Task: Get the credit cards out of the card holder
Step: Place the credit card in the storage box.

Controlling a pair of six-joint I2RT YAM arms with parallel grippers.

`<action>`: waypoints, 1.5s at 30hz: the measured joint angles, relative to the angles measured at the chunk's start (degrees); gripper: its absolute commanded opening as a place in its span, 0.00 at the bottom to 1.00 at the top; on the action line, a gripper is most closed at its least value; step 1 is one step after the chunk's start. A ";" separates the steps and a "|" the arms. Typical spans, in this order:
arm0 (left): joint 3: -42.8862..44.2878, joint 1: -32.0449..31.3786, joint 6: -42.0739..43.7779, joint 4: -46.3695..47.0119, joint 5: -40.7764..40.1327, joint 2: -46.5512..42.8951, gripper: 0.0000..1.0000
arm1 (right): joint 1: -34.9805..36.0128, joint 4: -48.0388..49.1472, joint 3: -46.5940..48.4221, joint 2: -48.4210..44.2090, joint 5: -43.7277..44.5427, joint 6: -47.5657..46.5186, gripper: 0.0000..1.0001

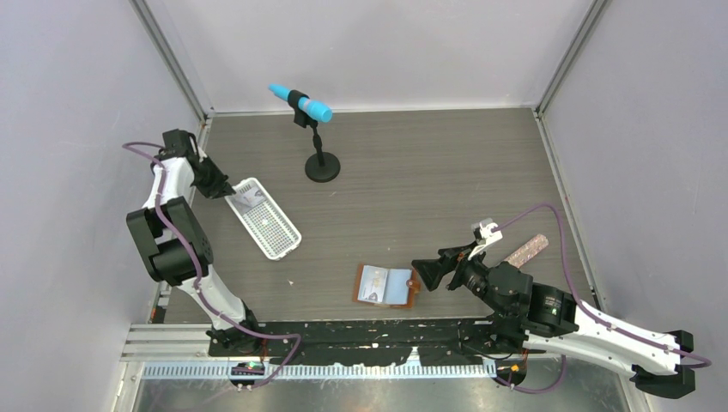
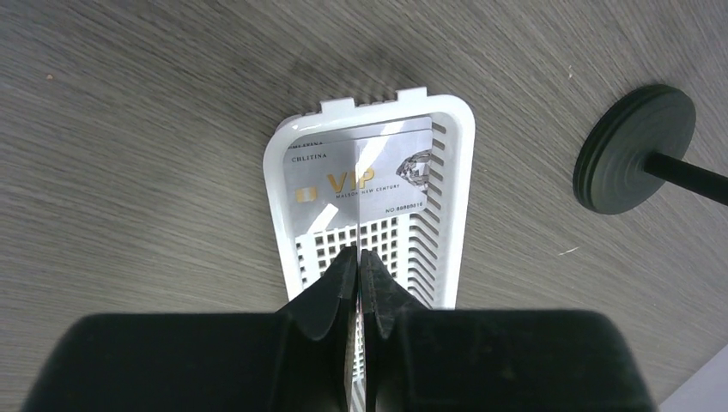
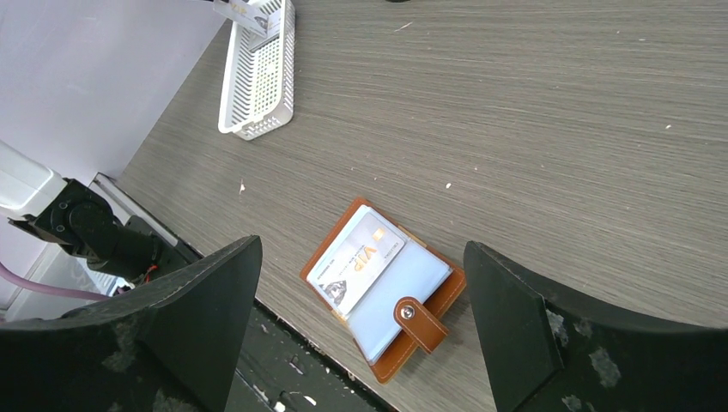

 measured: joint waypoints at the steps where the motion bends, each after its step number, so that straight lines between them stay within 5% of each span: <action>1: 0.04 0.00 0.09 0.11 0.00 0.15 0.10 | 0.00 -0.02 0.00 0.00 0.15 -0.15 0.96; 12: 2.25 0.00 1.16 0.00 -0.44 3.43 0.15 | 0.00 -0.42 0.00 -0.15 0.44 -1.09 0.96; 16: 2.25 0.00 1.03 -0.02 -0.92 3.43 0.00 | 0.00 -0.52 0.00 -1.09 0.79 -1.46 0.96; 32: 0.83 0.02 0.26 5.62 2.36 3.43 0.00 | 0.00 -0.66 0.00 -1.11 1.22 -2.29 0.96; 37: -0.09 0.20 -0.70 7.76 3.43 3.43 0.19 | 0.00 -0.87 0.00 -1.11 1.22 -2.71 0.96; 45: -0.81 0.44 -0.79 8.37 2.29 3.43 0.27 | -0.02 -1.68 0.37 -1.11 1.62 -3.65 0.96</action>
